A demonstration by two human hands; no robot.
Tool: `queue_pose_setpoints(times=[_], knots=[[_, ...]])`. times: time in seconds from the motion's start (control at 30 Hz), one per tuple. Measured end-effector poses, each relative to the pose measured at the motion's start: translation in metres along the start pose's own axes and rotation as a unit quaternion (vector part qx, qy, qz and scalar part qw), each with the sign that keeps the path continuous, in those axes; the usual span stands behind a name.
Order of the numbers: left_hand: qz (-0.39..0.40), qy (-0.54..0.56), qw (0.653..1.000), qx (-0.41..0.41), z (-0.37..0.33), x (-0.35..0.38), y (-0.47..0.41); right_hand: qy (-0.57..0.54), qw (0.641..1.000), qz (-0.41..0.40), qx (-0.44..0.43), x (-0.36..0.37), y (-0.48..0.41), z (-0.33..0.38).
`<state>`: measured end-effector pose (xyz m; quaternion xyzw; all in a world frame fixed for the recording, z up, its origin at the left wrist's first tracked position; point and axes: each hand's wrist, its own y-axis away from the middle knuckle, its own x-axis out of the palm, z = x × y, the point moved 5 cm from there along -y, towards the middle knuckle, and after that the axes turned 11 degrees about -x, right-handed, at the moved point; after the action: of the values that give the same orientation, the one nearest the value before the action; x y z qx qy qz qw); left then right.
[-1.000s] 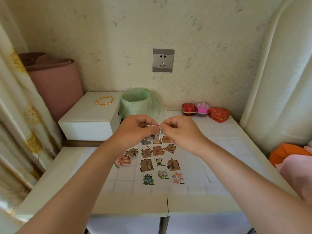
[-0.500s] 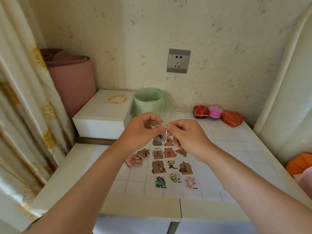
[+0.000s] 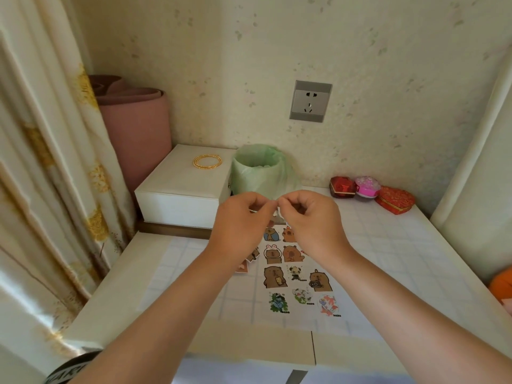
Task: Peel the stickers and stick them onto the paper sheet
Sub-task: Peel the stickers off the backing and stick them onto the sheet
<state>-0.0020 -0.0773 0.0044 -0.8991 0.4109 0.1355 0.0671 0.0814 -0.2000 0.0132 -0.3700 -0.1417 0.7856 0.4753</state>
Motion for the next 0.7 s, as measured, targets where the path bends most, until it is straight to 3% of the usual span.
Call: queue_pose_setpoints(times=[0.17, 0.43, 0.7], knots=[[0.039, 0.069, 0.995, -0.057, 0.003, -0.004, 0.001, 0.039, 0.999, 0.005, -0.032, 0.005, -0.001, 0.005], [0.022, 0.037, 0.998, -0.046, 0.012, -0.013, -0.003, 0.033, 0.999, 0.028, -0.024, 0.013, -0.001, 0.004], [0.024, 0.097, 0.992, -0.075, 0.013, -0.023, -0.010, -0.127, 0.981, 0.013, 0.145, 0.025, -0.002, 0.002]])
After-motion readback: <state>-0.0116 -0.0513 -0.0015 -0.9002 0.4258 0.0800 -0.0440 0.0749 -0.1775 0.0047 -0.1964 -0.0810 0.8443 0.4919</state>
